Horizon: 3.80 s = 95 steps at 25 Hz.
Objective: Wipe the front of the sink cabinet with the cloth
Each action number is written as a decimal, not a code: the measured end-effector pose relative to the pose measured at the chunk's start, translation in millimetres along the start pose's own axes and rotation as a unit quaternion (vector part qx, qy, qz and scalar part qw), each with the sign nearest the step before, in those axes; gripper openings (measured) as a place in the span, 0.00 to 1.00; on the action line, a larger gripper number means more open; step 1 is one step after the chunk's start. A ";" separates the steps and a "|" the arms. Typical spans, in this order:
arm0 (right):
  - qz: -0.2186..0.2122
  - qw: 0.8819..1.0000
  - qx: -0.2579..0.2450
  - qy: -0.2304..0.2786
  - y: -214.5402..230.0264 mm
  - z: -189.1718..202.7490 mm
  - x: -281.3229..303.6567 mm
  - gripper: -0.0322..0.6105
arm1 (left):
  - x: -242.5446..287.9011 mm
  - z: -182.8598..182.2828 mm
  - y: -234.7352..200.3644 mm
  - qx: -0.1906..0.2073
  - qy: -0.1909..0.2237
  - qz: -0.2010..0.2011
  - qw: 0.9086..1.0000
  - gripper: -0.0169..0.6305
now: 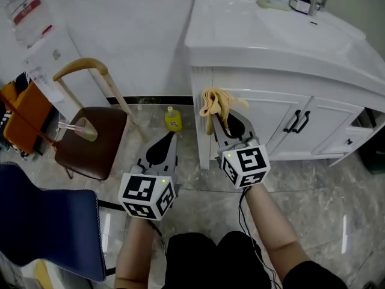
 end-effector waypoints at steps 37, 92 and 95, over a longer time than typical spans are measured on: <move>0.250 0.963 0.027 -0.095 197.6 23.5 -139.6 0.17 | 67.7 34.1 140.4 0.010 -0.023 0.133 0.991 0.05; 0.205 0.972 0.033 -0.109 166.0 103.1 -126.1 0.17 | 101.0 96.4 121.2 0.009 -0.069 0.118 0.991 0.05; 0.167 0.981 0.036 -0.094 133.6 102.2 -115.3 0.17 | 93.4 97.6 103.5 0.008 -0.069 0.101 0.992 0.05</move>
Point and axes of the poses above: the fingertips, and each gripper's own axes: x forward along the fingers, y to its right, z out of its underside, the point moved 1 cm from there along -x, backward along the fingers, and after that the axes turned 8 degrees about -x, right-handed, at the moved point
